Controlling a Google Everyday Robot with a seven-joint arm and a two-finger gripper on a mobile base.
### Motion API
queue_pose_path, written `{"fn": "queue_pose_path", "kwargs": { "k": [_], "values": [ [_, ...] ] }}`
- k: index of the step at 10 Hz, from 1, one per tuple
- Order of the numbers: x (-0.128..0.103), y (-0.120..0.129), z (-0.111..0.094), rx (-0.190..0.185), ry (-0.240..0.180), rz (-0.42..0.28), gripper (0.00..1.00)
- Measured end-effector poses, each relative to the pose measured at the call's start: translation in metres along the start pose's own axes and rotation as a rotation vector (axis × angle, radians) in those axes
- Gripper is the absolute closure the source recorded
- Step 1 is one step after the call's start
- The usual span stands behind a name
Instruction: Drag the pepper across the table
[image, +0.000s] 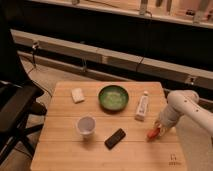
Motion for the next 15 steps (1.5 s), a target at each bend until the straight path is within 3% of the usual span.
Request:
{"fn": "queue_pose_path", "kwargs": {
  "k": [15],
  "values": [
    [0.009, -0.013, -0.004, 0.013, -0.016, 0.026, 1.0]
  ]
}}
